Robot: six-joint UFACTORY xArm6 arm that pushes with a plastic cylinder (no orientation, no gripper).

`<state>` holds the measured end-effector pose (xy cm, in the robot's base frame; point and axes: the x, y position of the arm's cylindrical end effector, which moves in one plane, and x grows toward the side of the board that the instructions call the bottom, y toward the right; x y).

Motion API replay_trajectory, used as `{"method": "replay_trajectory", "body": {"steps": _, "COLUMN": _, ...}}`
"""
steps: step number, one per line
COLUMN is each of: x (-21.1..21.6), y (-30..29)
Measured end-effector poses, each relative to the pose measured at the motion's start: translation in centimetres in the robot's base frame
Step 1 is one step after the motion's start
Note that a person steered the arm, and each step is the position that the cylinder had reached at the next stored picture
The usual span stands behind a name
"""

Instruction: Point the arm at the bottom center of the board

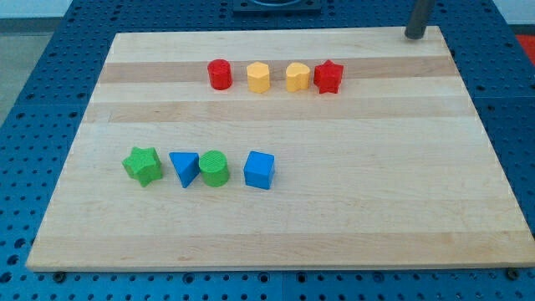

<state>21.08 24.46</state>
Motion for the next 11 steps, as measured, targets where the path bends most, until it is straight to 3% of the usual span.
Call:
{"method": "replay_trajectory", "body": {"steps": 1, "x": -2.0, "y": -1.1}}
{"method": "replay_trajectory", "body": {"steps": 3, "x": -2.0, "y": -4.3}}
{"method": "replay_trajectory", "body": {"steps": 5, "x": 2.4, "y": 4.3}}
{"method": "replay_trajectory", "body": {"steps": 7, "x": 15.5, "y": -3.4}}
{"method": "replay_trajectory", "body": {"steps": 9, "x": 30.8, "y": -6.3}}
{"method": "replay_trajectory", "body": {"steps": 10, "x": 35.5, "y": -12.7}}
{"method": "replay_trajectory", "body": {"steps": 11, "x": 37.4, "y": -16.1}}
